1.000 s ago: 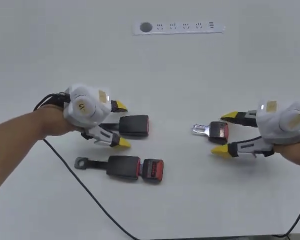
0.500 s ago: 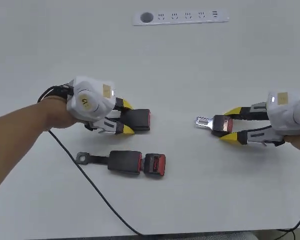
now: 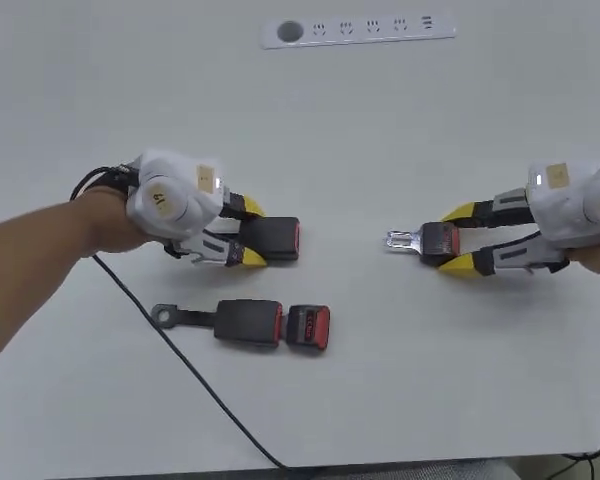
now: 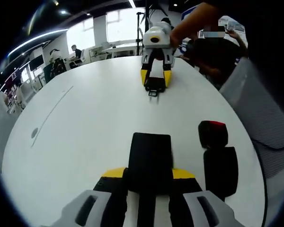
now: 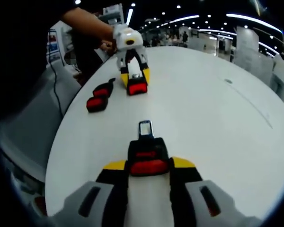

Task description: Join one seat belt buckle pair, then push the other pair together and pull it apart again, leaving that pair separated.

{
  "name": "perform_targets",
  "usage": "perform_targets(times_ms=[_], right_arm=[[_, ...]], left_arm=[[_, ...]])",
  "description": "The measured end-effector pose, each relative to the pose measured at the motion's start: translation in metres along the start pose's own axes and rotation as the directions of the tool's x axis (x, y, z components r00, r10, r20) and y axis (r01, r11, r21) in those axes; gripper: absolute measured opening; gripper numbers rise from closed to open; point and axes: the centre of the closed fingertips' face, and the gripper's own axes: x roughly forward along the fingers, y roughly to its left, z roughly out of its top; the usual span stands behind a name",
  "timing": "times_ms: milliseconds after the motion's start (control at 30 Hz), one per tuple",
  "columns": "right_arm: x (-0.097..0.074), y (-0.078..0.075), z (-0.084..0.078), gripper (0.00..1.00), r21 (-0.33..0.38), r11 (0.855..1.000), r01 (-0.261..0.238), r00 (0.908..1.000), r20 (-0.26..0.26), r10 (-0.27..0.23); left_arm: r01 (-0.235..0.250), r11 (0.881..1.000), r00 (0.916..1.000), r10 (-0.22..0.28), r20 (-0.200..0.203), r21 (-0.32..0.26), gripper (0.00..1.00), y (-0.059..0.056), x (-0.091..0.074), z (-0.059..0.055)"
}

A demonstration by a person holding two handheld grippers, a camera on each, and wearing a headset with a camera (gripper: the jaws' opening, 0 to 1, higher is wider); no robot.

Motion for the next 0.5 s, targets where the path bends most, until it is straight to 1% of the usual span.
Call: perform_targets(times_ms=[67,133,233,267,333,500], right_arm=[[0.003,0.001,0.002,0.33,-0.01,1.0,-0.005,1.0,0.008,0.005],[0.005,0.001,0.003,0.33,-0.008,1.0,-0.008,0.9998,0.016,0.008],[0.011,0.002,0.009,0.33,-0.001,1.0,-0.01,0.9993,0.037,0.01],[0.014,0.001,0.01,0.33,0.0,1.0,-0.009,0.9994,0.035,0.009],[0.021,0.003,0.016,0.33,-0.01,1.0,-0.022,0.999,0.038,0.022],[0.037,0.005,0.03,0.33,-0.011,0.999,-0.037,0.9981,0.049,0.038]], left_arm=[[0.005,1.0,1.0,-0.005,-0.004,0.003,0.34,0.0,0.0,0.0],[0.006,1.0,1.0,-0.006,-0.004,0.002,0.34,0.0,0.0,0.001],[0.005,1.0,1.0,-0.005,-0.003,-0.004,0.34,0.0,-0.001,0.0],[0.006,1.0,1.0,-0.006,-0.005,-0.004,0.34,0.0,-0.001,0.0],[0.006,1.0,1.0,-0.006,-0.007,-0.007,0.34,0.0,-0.001,0.0],[0.006,1.0,0.9999,-0.006,-0.014,-0.005,0.34,0.0,-0.002,0.0]])
